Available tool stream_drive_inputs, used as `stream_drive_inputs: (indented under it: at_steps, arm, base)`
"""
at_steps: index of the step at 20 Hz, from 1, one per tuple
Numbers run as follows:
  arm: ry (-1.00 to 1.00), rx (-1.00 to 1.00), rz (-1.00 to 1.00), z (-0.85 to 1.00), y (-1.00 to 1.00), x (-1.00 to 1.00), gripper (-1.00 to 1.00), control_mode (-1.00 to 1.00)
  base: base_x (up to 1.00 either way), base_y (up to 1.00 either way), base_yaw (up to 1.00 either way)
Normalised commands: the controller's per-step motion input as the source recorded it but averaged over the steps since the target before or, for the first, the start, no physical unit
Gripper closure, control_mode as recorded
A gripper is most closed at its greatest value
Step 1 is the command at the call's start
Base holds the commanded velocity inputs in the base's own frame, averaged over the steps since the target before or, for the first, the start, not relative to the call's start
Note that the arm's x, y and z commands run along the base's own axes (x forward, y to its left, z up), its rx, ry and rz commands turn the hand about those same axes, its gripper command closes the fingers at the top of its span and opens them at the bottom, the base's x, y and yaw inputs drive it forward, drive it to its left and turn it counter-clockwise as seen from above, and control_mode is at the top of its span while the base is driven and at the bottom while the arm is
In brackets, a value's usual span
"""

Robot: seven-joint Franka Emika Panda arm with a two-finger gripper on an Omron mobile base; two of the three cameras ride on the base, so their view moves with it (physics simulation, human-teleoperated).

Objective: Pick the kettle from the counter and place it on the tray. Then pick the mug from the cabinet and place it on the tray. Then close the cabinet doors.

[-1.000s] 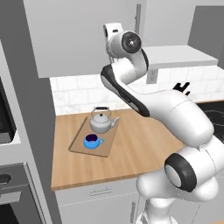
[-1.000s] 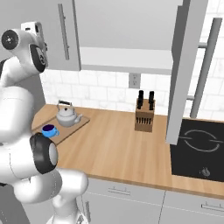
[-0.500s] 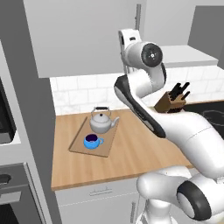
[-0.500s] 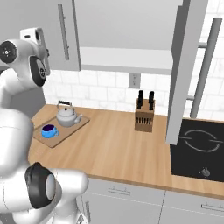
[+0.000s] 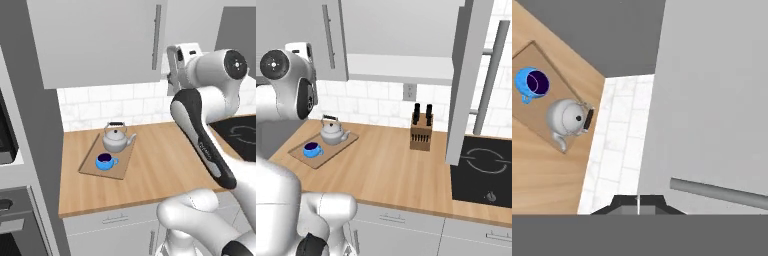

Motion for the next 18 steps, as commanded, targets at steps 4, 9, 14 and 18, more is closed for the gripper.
stream_drive_inputs:
  at_steps: [4,9,14,18]
  arm:
    - [0.06,0.15,0.05,0.0,-0.86,-1.0,1.0,-1.0]
    - [-0.03,0.04,0.01,-0.07,-0.47,-0.4,1.0,-1.0]
    - [-0.21,0.02,0.0,-0.24,-0.78,-0.61,1.0,-1.0]
    - [-0.41,0.17,0.0,-0.06,-1.0,-0.8,1.0,-1.0]
  base:
    - [0.0,0.0,0.0]
    - [0.0,0.0,0.0]
    - [0.0,0.0,0.0]
    - [0.0,0.0,0.0]
